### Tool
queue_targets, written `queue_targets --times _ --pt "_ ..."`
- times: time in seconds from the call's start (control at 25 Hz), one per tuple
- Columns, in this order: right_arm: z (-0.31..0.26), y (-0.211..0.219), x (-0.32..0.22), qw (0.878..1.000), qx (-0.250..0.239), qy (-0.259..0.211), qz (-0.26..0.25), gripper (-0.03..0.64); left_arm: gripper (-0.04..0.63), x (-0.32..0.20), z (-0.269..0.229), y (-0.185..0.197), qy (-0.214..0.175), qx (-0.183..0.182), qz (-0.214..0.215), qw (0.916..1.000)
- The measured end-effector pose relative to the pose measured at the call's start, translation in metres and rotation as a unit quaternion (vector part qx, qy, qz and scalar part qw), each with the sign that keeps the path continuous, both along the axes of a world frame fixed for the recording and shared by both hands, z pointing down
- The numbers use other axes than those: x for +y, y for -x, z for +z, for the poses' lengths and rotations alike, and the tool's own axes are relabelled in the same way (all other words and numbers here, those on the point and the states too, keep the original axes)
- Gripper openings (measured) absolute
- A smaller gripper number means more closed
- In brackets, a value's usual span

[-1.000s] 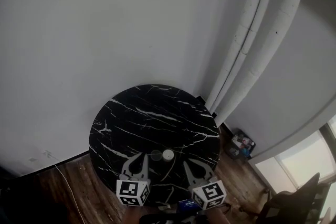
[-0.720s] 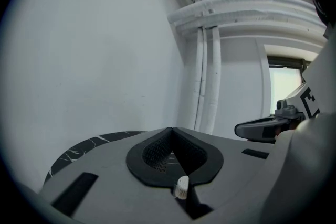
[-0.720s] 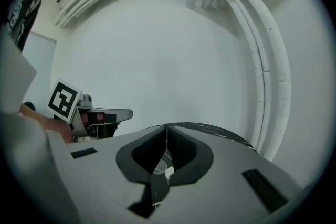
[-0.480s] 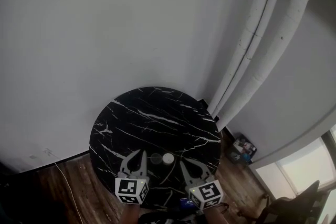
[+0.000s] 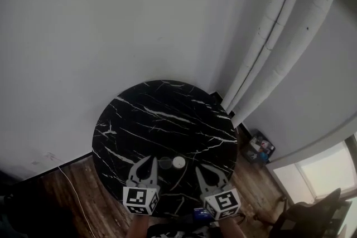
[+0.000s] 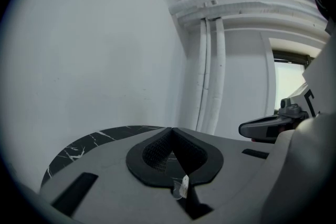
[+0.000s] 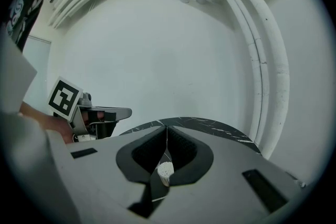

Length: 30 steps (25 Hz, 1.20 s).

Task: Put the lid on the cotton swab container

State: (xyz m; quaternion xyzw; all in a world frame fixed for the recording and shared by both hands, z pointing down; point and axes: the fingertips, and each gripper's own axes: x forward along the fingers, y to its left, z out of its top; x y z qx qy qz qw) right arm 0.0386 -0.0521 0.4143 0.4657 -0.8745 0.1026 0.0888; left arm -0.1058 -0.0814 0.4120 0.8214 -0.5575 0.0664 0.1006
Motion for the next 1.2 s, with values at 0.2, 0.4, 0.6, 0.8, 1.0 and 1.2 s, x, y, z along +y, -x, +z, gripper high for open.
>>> queue_targets --times 0.2,0.4,0.6,0.8,1.0,1.2 --pt "0.024 0.0 -0.011 1.0 0.006 0.019 0.002 0.018 0.014 0.0 0.027 0.009 0.028 -0.013 -0.003 0.9995" --pt "0.045 0.002 -0.022 0.999 0.006 0.042 -0.003 0.018 0.012 -0.005 0.051 0.012 0.05 -0.013 0.0 0.9987" --pt "0.067 0.002 -0.029 0.998 0.013 0.062 -0.008 0.018 0.014 -0.009 0.074 0.006 0.067 -0.023 0.007 0.9975" --pt "0.081 0.002 -0.034 0.997 0.008 0.07 -0.015 0.018 0.014 -0.008 0.091 0.005 0.084 -0.02 0.002 0.9962" --pt "0.103 0.003 -0.036 0.996 0.016 0.09 -0.021 0.018 0.014 -0.009 0.107 0.007 0.104 -0.02 -0.003 0.9944" --pt "0.123 0.012 -0.038 0.993 0.024 0.113 -0.038 0.018 0.014 -0.009 0.127 0.009 0.123 -0.021 -0.004 0.9921"
